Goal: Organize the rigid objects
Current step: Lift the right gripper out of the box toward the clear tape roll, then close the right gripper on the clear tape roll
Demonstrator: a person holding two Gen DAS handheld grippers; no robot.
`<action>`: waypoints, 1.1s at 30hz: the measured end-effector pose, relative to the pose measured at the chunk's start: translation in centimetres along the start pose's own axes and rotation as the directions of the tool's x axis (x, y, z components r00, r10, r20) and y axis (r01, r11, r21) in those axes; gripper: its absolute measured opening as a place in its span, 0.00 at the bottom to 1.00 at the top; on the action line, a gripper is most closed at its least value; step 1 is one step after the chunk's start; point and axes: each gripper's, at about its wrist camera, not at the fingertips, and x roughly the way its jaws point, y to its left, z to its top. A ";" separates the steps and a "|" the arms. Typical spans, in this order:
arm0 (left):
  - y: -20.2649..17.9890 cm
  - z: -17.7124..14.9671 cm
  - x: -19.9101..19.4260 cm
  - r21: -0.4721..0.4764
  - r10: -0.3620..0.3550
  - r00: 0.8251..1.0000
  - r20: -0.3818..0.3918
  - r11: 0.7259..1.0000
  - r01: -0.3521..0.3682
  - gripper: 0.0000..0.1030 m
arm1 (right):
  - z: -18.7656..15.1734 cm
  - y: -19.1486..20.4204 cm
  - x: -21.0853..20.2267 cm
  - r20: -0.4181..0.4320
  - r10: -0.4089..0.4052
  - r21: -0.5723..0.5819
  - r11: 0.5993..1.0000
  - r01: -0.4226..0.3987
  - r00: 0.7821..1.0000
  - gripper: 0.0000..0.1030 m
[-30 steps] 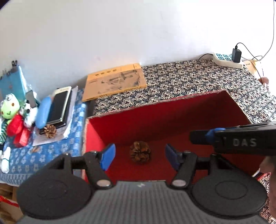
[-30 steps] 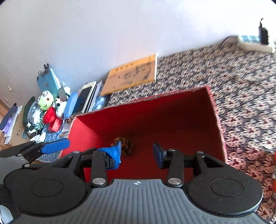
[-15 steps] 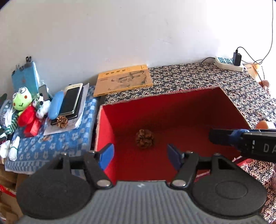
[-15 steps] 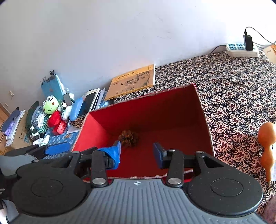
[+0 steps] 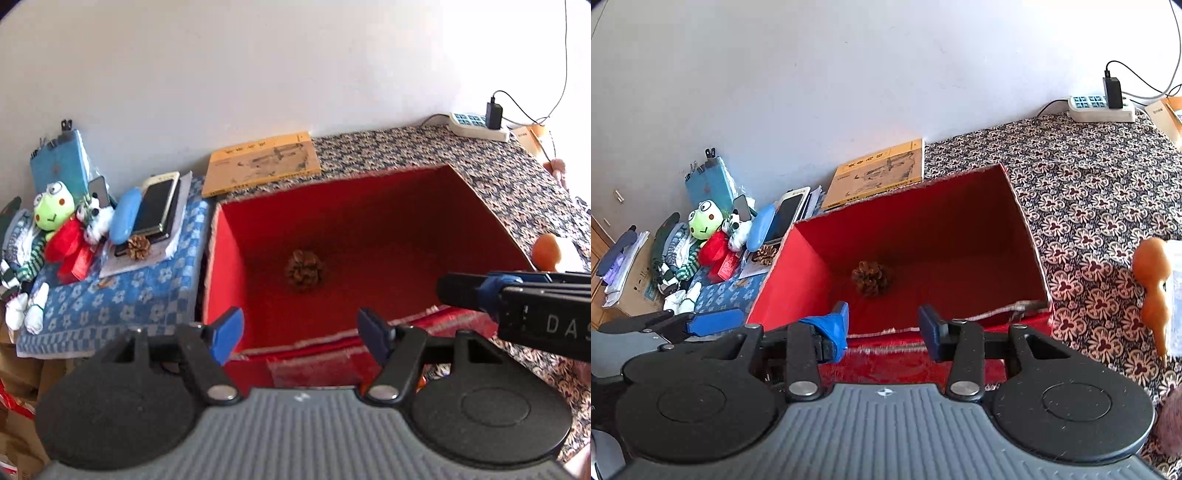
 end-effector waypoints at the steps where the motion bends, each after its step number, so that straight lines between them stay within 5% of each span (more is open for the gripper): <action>1: 0.0 -0.2 -0.1 -0.003 -0.006 1.000 -0.006 1.000 0.006 0.68 | -0.2 0.1 -0.1 0.000 -0.003 -0.001 1.000 0.003 1.000 0.25; 24: -1.0 -4.4 1.5 -0.022 -0.060 0.989 -0.133 0.998 0.057 0.68 | -3.9 -1.2 0.0 -0.107 -0.017 0.016 1.000 0.019 0.994 0.25; 33: -1.2 -7.8 2.8 -0.017 -0.209 0.960 -0.187 0.978 0.210 0.68 | -5.5 -3.7 -0.2 -0.182 -0.030 0.059 0.997 0.041 0.983 0.25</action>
